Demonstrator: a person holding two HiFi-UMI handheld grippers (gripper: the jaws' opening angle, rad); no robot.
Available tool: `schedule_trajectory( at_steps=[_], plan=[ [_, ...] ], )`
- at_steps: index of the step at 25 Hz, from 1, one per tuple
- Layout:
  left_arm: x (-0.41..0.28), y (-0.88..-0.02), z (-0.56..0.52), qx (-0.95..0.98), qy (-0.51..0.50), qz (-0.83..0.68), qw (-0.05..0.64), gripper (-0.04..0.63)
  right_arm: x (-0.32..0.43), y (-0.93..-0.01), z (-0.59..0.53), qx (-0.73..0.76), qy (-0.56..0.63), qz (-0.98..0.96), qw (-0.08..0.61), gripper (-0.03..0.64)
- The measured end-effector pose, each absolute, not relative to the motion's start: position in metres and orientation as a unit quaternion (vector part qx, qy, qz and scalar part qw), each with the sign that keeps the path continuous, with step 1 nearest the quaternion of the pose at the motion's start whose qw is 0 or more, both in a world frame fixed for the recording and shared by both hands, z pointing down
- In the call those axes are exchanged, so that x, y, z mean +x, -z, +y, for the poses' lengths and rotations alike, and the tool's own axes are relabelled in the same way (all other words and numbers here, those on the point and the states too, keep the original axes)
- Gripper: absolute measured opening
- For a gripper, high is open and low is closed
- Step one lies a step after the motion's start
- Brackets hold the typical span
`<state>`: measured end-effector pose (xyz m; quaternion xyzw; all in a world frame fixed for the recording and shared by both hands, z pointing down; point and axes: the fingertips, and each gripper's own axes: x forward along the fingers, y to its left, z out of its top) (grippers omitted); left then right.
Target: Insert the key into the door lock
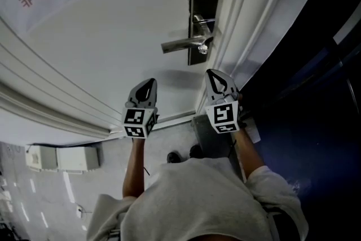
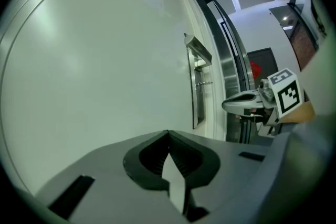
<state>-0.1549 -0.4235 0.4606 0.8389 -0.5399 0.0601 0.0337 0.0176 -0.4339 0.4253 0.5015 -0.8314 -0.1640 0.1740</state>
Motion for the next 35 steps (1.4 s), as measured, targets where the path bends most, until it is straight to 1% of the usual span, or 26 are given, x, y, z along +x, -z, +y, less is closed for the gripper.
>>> schedule_trajectory(
  at_steps=[2, 4, 10, 22, 35],
  plan=[
    [-0.159, -0.461, -0.423, 0.836, -0.060, -0.545, 0.035, 0.017, 0.017, -0.425, -0.435, 0.500, 0.118, -0.847, 0.140, 0.023],
    [-0.163, -0.462, -0.422, 0.832, -0.059, -0.550, 0.036, 0.017, 0.016, -0.425, -0.438, 0.500, 0.090, -0.853, 0.120, 0.023],
    [-0.180, -0.465, -0.417, 0.820, -0.056, -0.568, 0.043, 0.017, 0.012, -0.433, -0.442, 0.499, 0.047, -0.860, 0.089, 0.023],
    [-0.189, -0.466, -0.417, 0.812, -0.048, -0.579, 0.046, 0.017, 0.011, -0.430, -0.448, 0.502, 0.040, -0.862, 0.066, 0.023],
    [-0.183, -0.468, -0.421, 0.816, -0.047, -0.574, 0.049, 0.017, 0.011, -0.436, -0.447, 0.502, 0.034, -0.861, 0.075, 0.023]
  ],
)
